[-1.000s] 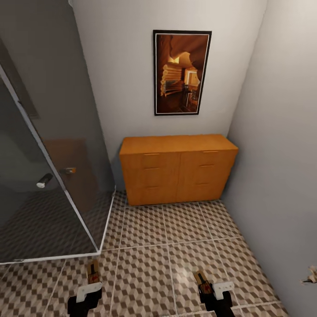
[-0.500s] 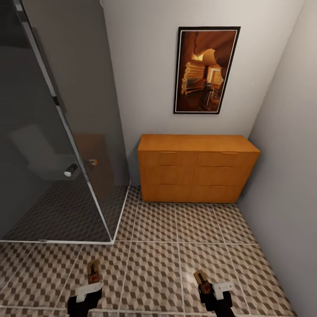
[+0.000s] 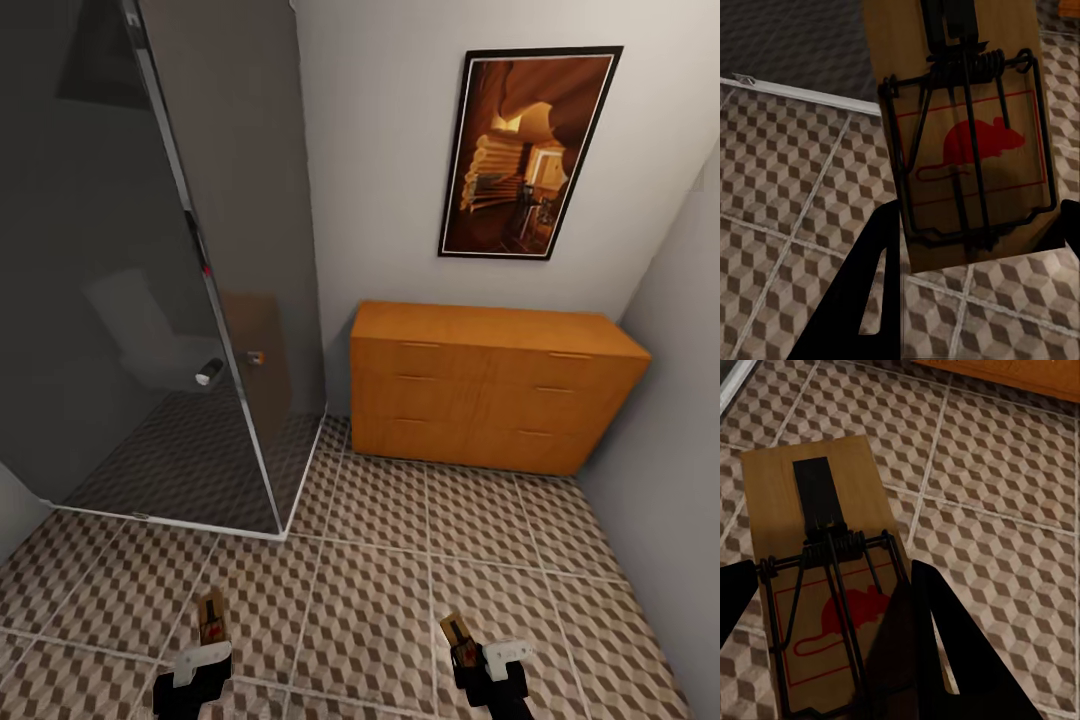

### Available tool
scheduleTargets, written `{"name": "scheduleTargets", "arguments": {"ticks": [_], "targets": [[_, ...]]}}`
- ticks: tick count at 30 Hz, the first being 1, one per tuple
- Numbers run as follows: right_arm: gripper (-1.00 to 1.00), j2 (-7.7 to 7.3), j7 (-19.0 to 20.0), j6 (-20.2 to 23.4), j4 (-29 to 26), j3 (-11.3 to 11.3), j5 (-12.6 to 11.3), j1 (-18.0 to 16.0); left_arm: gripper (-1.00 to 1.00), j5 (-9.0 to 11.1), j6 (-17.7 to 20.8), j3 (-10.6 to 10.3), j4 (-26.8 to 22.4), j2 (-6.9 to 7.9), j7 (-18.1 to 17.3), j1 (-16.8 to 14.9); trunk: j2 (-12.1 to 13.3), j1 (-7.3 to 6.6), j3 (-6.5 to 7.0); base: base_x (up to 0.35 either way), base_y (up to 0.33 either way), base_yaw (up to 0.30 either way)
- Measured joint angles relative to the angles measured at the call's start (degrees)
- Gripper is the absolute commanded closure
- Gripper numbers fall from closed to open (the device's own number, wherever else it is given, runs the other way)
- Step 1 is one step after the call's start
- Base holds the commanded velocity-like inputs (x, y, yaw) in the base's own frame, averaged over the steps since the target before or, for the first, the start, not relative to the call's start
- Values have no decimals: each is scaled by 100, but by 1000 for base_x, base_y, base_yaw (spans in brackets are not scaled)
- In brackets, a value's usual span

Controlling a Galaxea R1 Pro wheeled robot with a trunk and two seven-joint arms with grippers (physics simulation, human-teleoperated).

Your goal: Take the four mousetraps from the cabinet in the bathroom and place them on the bathroom floor. Make sure all four end up on the same floor surface, and ensure that at least two of them are either under or directly next to the same bathroom sink.

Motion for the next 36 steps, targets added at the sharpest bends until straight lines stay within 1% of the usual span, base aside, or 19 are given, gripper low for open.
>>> {"name": "scheduleTargets", "arguments": {"ticks": [36], "targets": [[100,5,-5,0,0,0,-1,0,100,0,0,0,0,0,0,3,0,0,-157,0,0,251]]}}
